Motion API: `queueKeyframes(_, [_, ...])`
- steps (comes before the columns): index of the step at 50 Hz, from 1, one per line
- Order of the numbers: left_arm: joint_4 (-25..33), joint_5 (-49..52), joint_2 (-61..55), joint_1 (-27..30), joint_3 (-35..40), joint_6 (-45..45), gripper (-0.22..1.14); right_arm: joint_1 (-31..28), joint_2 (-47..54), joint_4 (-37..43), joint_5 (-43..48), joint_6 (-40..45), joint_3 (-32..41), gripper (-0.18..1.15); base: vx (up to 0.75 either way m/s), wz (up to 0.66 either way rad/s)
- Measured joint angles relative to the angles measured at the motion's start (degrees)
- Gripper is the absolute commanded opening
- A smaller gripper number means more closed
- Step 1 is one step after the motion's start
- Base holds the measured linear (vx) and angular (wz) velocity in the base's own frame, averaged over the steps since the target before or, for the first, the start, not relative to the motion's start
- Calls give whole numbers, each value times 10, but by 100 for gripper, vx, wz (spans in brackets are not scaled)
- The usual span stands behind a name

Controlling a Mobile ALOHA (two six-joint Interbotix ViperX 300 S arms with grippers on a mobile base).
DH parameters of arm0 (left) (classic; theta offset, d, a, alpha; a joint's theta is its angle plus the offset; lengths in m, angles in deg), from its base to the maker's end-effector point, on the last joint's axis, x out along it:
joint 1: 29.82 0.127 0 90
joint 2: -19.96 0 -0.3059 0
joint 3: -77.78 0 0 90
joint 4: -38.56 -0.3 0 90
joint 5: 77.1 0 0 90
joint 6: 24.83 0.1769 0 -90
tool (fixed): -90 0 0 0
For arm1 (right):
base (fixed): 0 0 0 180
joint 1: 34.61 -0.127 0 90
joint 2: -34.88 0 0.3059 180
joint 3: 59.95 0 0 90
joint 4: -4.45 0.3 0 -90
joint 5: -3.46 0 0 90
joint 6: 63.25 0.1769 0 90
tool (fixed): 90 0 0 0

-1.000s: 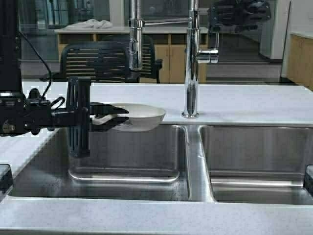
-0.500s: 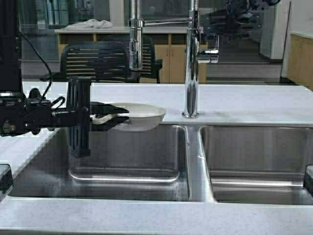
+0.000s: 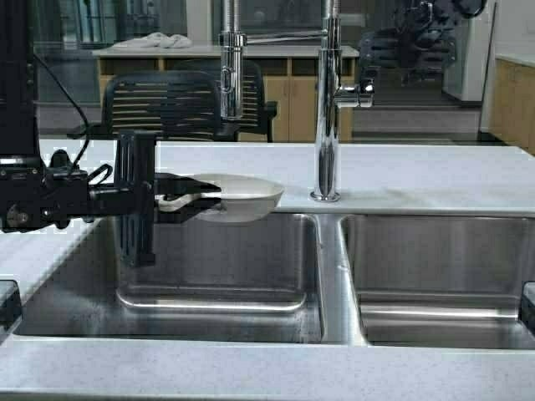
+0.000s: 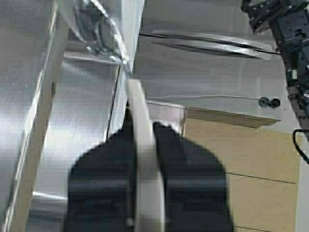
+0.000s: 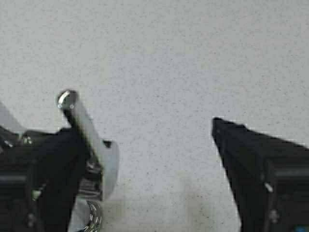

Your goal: Wash the pan

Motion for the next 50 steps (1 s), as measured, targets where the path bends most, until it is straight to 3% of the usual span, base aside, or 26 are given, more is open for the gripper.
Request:
queueKeyframes(10, [1,0,-1,0,3,0,2,13,1,0,-1,44,-1,104,0,0])
queueKeyframes(30, [1,0,-2,0,7,0,2,29,0,0,3,54,-13,104,0,0])
queueKeyframes(50, [-1,0,-8,1,7,0,2,41,-63,-1,50,52,-79,104,0,0])
